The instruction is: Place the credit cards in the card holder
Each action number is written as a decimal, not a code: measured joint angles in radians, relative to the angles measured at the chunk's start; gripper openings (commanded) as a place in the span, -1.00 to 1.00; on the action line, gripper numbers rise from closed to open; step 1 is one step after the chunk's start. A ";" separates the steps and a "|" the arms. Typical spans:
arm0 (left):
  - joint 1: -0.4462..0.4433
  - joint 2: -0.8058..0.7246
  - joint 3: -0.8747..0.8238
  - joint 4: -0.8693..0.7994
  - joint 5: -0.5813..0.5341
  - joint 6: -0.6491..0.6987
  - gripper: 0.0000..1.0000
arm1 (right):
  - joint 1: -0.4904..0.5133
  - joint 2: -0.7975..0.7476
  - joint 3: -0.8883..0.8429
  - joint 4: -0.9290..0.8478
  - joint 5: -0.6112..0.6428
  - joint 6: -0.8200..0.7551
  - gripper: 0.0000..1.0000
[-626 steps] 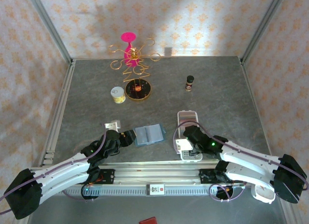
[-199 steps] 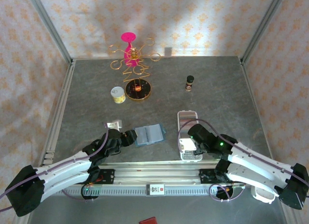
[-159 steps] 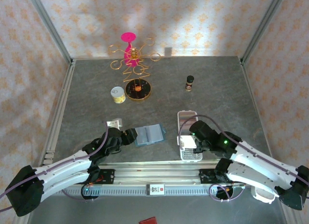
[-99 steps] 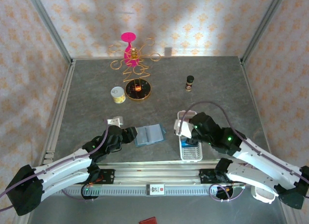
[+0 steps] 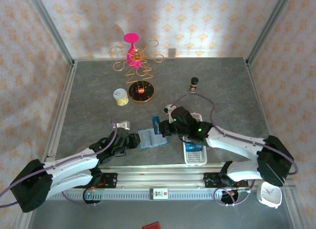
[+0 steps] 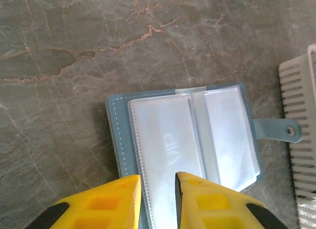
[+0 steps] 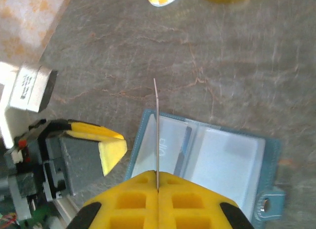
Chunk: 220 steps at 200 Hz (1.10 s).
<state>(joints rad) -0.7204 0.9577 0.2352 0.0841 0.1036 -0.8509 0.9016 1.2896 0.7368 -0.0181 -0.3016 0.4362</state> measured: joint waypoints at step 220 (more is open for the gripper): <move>-0.013 0.184 0.015 0.056 0.015 0.015 -0.69 | 0.012 0.254 -0.105 0.303 -0.031 0.290 -1.00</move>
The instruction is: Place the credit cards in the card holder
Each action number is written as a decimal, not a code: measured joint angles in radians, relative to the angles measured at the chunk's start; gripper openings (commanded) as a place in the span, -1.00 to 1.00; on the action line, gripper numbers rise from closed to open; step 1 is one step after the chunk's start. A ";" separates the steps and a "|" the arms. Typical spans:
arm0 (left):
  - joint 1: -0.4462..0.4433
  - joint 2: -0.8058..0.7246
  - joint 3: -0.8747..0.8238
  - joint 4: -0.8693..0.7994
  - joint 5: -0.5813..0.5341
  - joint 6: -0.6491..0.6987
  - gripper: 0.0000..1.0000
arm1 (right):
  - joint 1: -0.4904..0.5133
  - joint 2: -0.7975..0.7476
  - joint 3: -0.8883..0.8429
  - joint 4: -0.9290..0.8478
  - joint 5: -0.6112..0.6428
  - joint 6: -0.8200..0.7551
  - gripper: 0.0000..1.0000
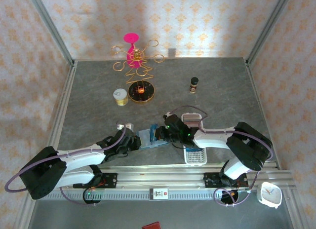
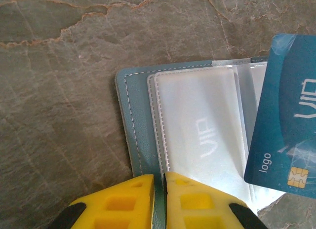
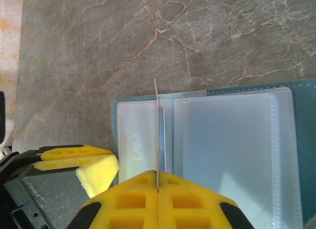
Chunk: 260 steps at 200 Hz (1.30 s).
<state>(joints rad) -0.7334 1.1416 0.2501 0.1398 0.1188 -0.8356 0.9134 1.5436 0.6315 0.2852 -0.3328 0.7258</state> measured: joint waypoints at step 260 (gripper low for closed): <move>0.000 -0.003 0.000 0.000 0.000 0.000 -0.69 | 0.000 0.027 -0.016 0.036 -0.077 -0.014 -1.00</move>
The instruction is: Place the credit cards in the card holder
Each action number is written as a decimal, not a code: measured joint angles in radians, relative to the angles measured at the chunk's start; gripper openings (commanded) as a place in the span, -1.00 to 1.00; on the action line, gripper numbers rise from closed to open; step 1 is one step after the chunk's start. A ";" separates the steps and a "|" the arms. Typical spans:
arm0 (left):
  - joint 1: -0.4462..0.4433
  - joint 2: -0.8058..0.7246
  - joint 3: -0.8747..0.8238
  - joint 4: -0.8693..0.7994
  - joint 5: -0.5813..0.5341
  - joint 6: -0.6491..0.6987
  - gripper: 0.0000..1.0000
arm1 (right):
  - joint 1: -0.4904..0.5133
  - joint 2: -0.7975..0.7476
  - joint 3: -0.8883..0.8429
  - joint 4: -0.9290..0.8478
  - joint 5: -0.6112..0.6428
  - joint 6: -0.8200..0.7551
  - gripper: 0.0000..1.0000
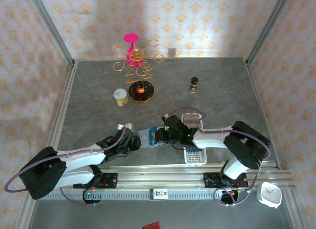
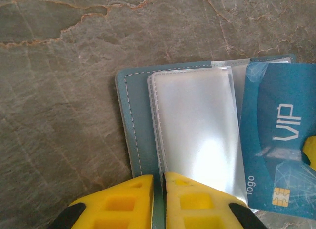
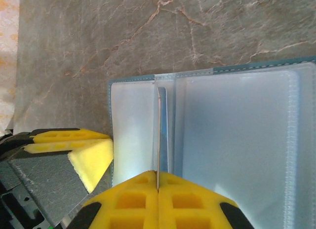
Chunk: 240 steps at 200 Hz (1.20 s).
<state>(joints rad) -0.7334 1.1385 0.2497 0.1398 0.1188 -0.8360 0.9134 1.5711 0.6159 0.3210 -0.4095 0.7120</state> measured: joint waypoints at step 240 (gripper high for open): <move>0.000 -0.005 -0.004 0.003 0.000 0.000 -0.70 | -0.024 0.091 0.121 -0.161 -0.077 -0.128 -0.89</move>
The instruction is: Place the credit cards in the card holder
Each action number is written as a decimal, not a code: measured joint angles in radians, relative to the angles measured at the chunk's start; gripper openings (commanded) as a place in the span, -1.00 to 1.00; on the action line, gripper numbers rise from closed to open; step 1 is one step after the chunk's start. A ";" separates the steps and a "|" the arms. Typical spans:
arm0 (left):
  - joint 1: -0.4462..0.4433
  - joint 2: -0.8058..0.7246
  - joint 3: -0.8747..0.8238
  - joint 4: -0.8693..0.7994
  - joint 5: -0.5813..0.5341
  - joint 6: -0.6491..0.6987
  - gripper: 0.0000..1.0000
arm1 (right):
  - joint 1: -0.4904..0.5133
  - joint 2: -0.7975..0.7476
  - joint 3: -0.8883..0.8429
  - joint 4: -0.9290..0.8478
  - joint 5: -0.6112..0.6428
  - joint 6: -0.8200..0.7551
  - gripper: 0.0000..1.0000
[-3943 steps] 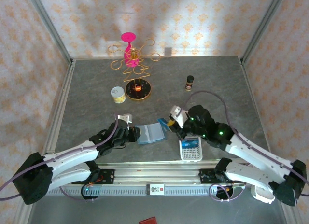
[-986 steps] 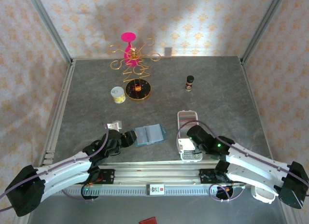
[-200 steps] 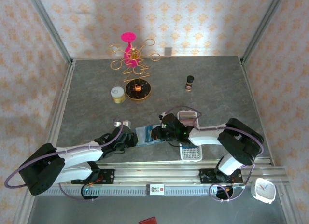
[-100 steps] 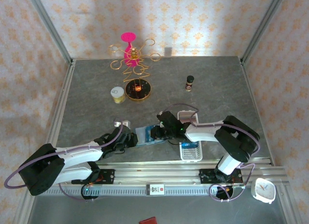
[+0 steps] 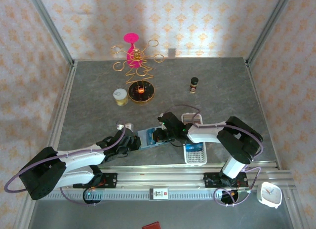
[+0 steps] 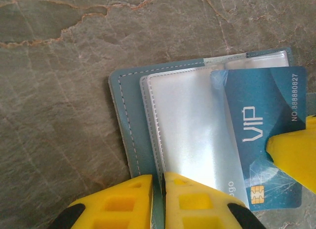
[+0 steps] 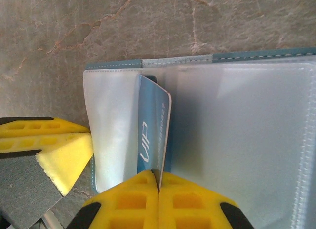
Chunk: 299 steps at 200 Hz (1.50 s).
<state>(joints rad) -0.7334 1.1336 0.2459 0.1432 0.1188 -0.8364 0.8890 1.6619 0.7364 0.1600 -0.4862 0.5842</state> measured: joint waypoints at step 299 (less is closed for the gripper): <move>0.000 -0.029 -0.045 0.052 -0.003 -0.011 -0.42 | 0.042 0.092 0.153 -0.180 0.045 -0.115 -0.86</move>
<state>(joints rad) -0.7334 1.1049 0.2012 0.1955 0.1158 -0.8474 0.9310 1.7535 0.8890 -0.0204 -0.4412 0.4694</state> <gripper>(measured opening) 0.254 0.067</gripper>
